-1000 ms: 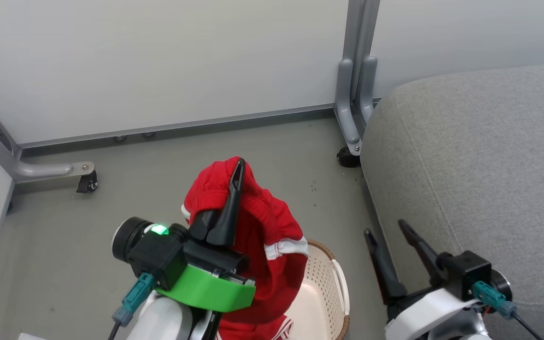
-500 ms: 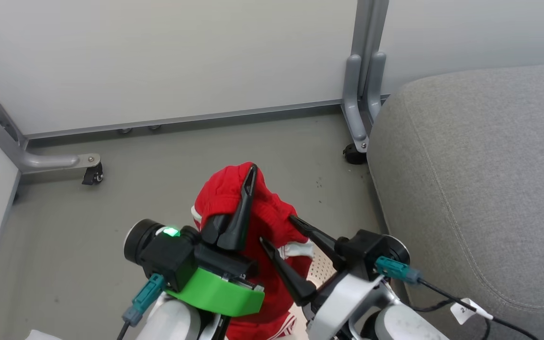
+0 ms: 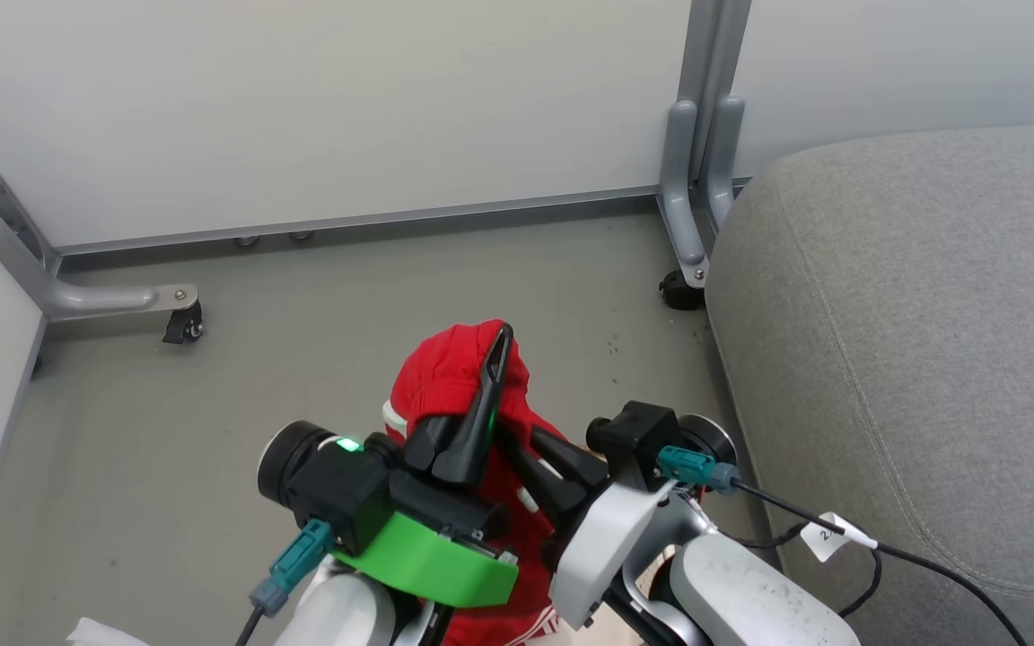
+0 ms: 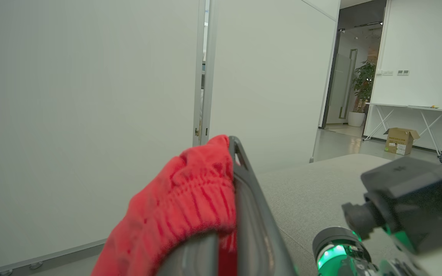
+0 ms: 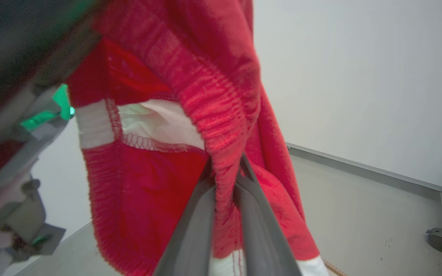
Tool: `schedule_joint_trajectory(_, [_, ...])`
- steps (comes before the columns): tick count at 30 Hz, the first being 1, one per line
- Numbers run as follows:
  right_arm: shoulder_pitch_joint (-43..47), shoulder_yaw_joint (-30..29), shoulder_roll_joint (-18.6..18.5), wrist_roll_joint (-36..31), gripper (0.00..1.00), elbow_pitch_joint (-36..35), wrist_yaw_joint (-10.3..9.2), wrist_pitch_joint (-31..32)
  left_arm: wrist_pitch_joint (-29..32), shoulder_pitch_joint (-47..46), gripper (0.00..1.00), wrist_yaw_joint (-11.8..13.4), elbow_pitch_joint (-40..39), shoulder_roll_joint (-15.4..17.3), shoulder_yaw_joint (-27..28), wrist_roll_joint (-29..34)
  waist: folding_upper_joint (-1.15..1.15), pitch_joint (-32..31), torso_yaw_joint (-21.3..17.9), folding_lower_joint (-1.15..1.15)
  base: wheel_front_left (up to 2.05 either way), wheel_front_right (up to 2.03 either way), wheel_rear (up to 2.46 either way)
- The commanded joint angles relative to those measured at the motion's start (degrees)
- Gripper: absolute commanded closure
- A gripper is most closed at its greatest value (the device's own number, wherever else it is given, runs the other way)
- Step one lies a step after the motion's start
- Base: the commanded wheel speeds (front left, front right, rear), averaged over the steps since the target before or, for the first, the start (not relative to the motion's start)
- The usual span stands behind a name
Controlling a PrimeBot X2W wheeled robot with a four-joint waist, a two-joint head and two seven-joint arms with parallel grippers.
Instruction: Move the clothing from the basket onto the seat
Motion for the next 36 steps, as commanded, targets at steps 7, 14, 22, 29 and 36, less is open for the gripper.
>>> schedule_joint_trajectory(7, [-1.5,0.9,0.2,1.7,1.0,2.1,0.0,-1.2,-0.1,-0.9,1.0,0.3,0.1,0.1,0.2,-0.8,0.0,0.0,-0.4,0.0,0.0,0.0,0.0])
schedule_joint_trajectory(14, [-2.0,1.2,0.3,2.6,1.0,3.0,0.01,-1.8,-0.1,-0.9,1.0,0.4,0.4,0.4,0.0,-1.0,0.0,0.0,-0.6,0.0,0.0,0.0,0.0])
schedule_joint_trajectory(22, [-2.7,0.9,0.3,2.8,1.0,3.4,0.01,-2.4,-0.3,-1.1,0.0,1.1,-0.2,0.5,-0.1,-0.4,0.0,0.0,-0.4,0.0,0.0,0.0,0.0])
schedule_joint_trajectory(29, [-3.6,-0.6,0.3,3.0,1.0,4.0,0.01,-2.8,1.9,1.6,0.0,0.9,-0.4,2.6,-1.9,0.7,0.0,-0.4,-0.2,0.0,0.0,0.0,0.0])
schedule_joint_trajectory(36, [-4.8,-2.2,0.3,3.2,1.0,5.5,0.01,-3.4,6.7,5.9,0.0,-0.2,0.1,6.1,-5.6,1.5,0.0,-0.7,0.2,0.0,0.0,0.0,0.0])
